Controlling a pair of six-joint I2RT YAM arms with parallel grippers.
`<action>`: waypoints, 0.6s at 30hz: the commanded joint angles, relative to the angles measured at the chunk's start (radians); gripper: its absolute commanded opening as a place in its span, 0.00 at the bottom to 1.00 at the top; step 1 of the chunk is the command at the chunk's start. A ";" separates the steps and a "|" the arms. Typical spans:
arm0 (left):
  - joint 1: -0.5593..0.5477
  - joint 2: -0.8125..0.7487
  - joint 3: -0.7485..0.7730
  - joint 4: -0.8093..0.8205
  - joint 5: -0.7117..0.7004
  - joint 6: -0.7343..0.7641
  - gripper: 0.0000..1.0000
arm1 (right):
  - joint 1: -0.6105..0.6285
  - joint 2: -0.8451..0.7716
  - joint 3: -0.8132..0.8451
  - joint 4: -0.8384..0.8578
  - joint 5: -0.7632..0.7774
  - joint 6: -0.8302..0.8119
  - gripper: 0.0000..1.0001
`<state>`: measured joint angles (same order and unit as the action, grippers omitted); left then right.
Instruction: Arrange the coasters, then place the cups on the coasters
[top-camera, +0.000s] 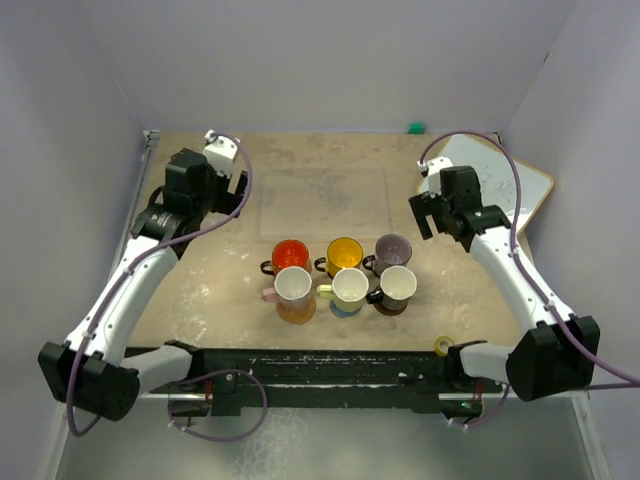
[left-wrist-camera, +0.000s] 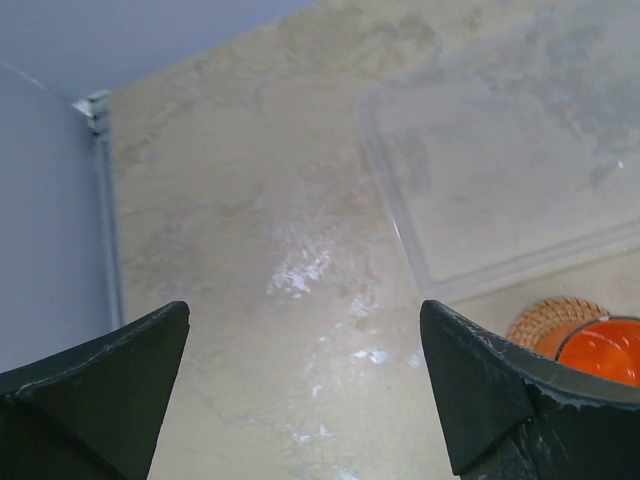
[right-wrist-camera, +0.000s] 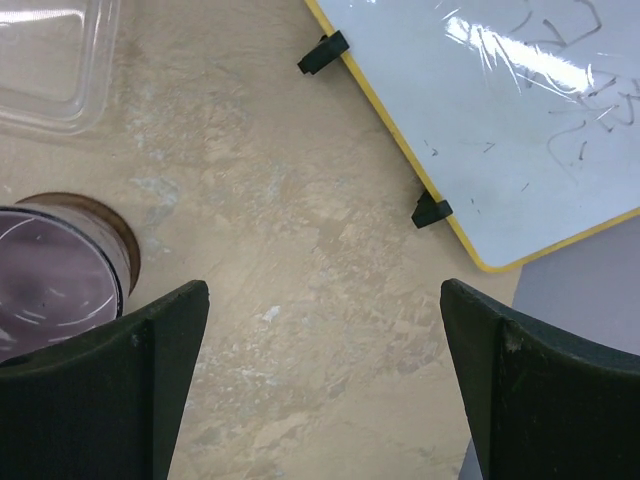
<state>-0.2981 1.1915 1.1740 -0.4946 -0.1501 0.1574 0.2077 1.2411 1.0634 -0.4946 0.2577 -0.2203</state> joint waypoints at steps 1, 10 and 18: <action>0.002 -0.108 -0.004 0.135 -0.160 -0.003 0.94 | -0.004 0.041 0.112 -0.003 0.051 0.044 1.00; 0.013 -0.172 -0.032 0.207 -0.246 -0.028 0.94 | -0.004 0.187 0.332 -0.078 0.027 0.094 1.00; 0.016 -0.382 -0.286 0.494 -0.293 0.028 0.94 | -0.004 -0.057 0.102 0.129 0.071 0.128 1.00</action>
<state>-0.2897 0.9062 0.9638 -0.2066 -0.3985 0.1528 0.2081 1.3571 1.2713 -0.4850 0.2825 -0.1177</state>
